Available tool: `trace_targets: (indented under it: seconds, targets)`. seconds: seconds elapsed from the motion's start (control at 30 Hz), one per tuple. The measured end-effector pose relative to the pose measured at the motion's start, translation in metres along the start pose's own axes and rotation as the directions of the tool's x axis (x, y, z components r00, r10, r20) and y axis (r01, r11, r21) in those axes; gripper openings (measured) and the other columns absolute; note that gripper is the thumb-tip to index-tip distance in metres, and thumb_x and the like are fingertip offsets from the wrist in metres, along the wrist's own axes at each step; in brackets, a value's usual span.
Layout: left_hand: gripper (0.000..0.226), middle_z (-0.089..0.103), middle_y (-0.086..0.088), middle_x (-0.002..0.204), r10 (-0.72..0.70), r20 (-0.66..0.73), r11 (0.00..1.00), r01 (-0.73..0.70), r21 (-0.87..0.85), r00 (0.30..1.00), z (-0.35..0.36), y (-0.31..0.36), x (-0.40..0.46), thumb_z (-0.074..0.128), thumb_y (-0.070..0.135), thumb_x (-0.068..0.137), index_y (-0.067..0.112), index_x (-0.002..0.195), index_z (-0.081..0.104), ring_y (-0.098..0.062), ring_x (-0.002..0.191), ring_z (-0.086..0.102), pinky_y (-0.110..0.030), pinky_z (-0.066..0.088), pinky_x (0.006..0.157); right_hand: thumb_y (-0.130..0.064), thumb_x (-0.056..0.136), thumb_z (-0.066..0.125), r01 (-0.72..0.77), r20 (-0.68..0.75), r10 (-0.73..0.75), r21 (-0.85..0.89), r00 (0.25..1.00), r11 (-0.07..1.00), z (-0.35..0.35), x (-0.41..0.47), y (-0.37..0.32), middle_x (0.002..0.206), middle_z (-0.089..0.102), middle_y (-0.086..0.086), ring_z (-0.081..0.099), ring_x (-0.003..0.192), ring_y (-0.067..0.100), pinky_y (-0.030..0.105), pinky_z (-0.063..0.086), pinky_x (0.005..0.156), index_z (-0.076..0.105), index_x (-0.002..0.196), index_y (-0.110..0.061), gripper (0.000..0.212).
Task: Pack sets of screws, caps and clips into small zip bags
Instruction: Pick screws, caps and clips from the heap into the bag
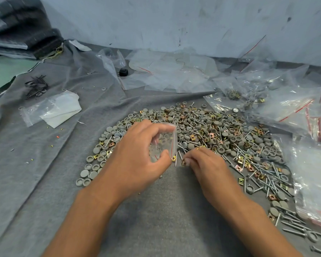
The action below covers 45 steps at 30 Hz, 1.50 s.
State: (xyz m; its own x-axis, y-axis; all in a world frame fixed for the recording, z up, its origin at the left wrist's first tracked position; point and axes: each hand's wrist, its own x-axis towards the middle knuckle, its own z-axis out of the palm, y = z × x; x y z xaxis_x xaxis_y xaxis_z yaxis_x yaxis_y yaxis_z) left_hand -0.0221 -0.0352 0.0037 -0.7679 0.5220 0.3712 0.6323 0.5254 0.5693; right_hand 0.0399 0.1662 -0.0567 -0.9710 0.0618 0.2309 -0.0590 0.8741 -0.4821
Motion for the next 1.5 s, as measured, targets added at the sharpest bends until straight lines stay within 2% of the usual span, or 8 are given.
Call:
trace_targets:
  seconds: [0.17, 0.33, 0.57, 0.7, 0.87, 1.07, 1.27, 1.5]
  targets:
    - [0.045, 0.046, 0.028, 0.093, 0.012, 0.023, 1.0, -0.013, 0.018, 1.0, 0.003, 0.003, 0.0, 0.053, 0.043, 0.083, 0.041, 0.128, 0.058, -0.005, 0.097, 0.051, -0.015, 0.036, 0.08, -0.027, 0.101, 0.058, 0.092, -0.272, 0.01, 0.361, 0.962, 0.928, -0.028, 0.005, -0.024, 0.09, 0.064, -0.02, 0.062, 0.089, 0.003, 0.01, 0.043, 0.072, 0.067, 0.102, -0.03, 0.01]
    - [0.045, 0.043, 0.029, 0.093, 0.039, 0.057, 0.999, -0.041, 0.031, 0.998, 0.007, 0.006, -0.001, 0.055, 0.043, 0.081, 0.04, 0.126, 0.058, 0.0, 0.097, 0.047, -0.018, 0.035, 0.079, -0.026, 0.097, 0.065, 0.298, -0.396, -0.18, 0.261, 0.901, 0.918, -0.041, 0.002, -0.048, 0.093, 0.062, -0.02, 0.06, 0.088, -0.002, 0.008, 0.04, 0.076, 0.069, 0.102, -0.022, 0.007]
    - [0.045, 0.042, 0.032, 0.095, 0.049, 0.073, 0.998, -0.051, 0.026, 0.996, 0.009, 0.009, -0.001, 0.06, 0.039, 0.084, 0.04, 0.129, 0.056, 0.002, 0.099, 0.047, -0.014, 0.033, 0.078, -0.028, 0.082, 0.079, 0.285, -0.449, -0.04, 0.494, 0.893, 0.821, -0.047, -0.004, -0.048, 0.086, 0.072, -0.013, 0.071, 0.079, 0.01, 0.017, 0.054, 0.068, 0.07, 0.096, -0.02, 0.018]
    - [0.043, 0.04, 0.034, 0.093, 0.064, 0.078, 0.998, -0.066, 0.023, 0.995, 0.008, 0.01, -0.001, 0.059, 0.038, 0.085, 0.039, 0.128, 0.057, 0.004, 0.097, 0.045, -0.01, 0.031, 0.078, -0.02, 0.083, 0.08, 0.332, -0.469, -0.128, 0.385, 0.874, 0.861, -0.047, -0.002, -0.05, 0.094, 0.073, -0.015, 0.072, 0.086, 0.004, 0.016, 0.056, 0.072, 0.073, 0.099, -0.014, 0.019]
    - [0.043, 0.041, 0.035, 0.093, 0.064, 0.075, 0.998, -0.065, 0.008, 0.995, 0.009, 0.011, -0.001, 0.056, 0.041, 0.084, 0.037, 0.127, 0.059, 0.004, 0.097, 0.046, -0.009, 0.03, 0.079, -0.019, 0.084, 0.08, 0.349, -0.422, -0.245, 0.189, 0.873, 0.918, -0.042, -0.005, -0.048, 0.094, 0.073, -0.008, 0.069, 0.087, 0.0, 0.018, 0.055, 0.071, 0.073, 0.102, -0.01, 0.021]
    - [0.043, 0.048, 0.026, 0.094, 0.031, 0.017, 0.999, -0.031, -0.015, 0.999, 0.002, 0.006, 0.0, 0.061, 0.037, 0.084, 0.038, 0.127, 0.059, -0.001, 0.095, 0.05, -0.011, 0.033, 0.079, -0.015, 0.086, 0.078, 0.275, -0.442, -0.127, 0.29, 0.888, 0.917, -0.039, 0.002, -0.036, 0.095, 0.069, -0.015, 0.069, 0.088, 0.006, 0.019, 0.055, 0.07, 0.069, 0.102, -0.019, 0.02]
    - [0.043, 0.05, 0.021, 0.085, -0.057, -0.148, 0.992, 0.04, -0.116, 0.987, -0.014, 0.0, 0.002, 0.063, 0.024, 0.079, 0.03, 0.122, 0.066, -0.002, 0.086, 0.053, -0.007, 0.034, 0.079, -0.027, 0.094, 0.068, 0.085, -0.024, -0.084, 0.036, 0.996, 0.996, -0.003, 0.004, -0.012, 0.12, 0.062, -0.018, 0.049, 0.115, -0.001, 0.018, 0.041, 0.098, 0.066, 0.124, -0.03, 0.03]
    - [0.041, 0.05, 0.017, 0.085, -0.086, -0.158, 0.99, 0.068, -0.12, 0.984, -0.019, 0.0, 0.003, 0.063, 0.025, 0.08, 0.03, 0.121, 0.066, -0.001, 0.085, 0.052, -0.005, 0.033, 0.079, -0.035, 0.101, 0.056, 0.106, 0.092, -0.099, -0.082, 0.991, 0.991, 0.013, 0.008, -0.008, 0.129, 0.054, -0.015, 0.038, 0.123, 0.005, 0.024, 0.039, 0.103, 0.053, 0.142, -0.03, 0.042]
